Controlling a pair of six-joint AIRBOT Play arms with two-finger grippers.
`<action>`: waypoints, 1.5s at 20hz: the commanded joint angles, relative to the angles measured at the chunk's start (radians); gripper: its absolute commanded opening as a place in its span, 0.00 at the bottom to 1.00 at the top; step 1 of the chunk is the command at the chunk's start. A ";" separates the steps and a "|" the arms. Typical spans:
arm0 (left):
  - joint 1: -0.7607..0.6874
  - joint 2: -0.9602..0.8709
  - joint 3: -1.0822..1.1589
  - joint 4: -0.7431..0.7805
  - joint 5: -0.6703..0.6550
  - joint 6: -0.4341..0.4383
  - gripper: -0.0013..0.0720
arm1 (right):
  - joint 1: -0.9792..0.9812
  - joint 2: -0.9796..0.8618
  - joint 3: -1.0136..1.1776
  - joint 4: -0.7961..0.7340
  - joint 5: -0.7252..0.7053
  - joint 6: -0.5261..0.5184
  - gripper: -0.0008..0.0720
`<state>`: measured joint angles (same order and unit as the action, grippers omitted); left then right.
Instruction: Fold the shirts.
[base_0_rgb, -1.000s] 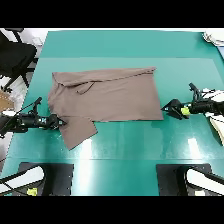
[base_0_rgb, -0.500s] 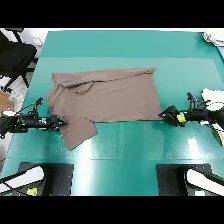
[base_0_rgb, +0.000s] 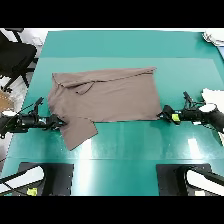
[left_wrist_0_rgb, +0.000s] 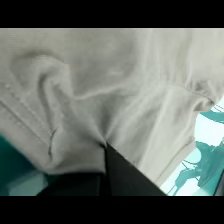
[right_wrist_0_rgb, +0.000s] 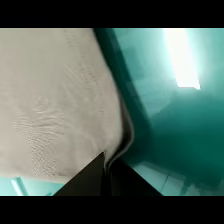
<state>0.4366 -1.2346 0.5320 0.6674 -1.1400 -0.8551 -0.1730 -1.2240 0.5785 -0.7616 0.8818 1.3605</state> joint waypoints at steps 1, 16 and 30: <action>0.000 0.035 0.014 -0.050 -0.029 0.022 0.04 | 0.015 0.040 0.002 0.012 -0.027 0.000 0.04; 0.000 0.594 0.684 -0.320 -0.197 -0.061 0.04 | -0.002 0.752 0.441 0.000 -0.113 0.037 0.04; 0.000 0.618 1.168 -0.208 -0.185 -0.072 0.05 | -0.001 0.785 0.793 -0.237 -0.008 0.033 0.04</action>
<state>0.4362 -0.6159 1.6764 0.4114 -1.3281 -0.9268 -0.1749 -0.4011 1.3434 -0.9657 0.7963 1.3937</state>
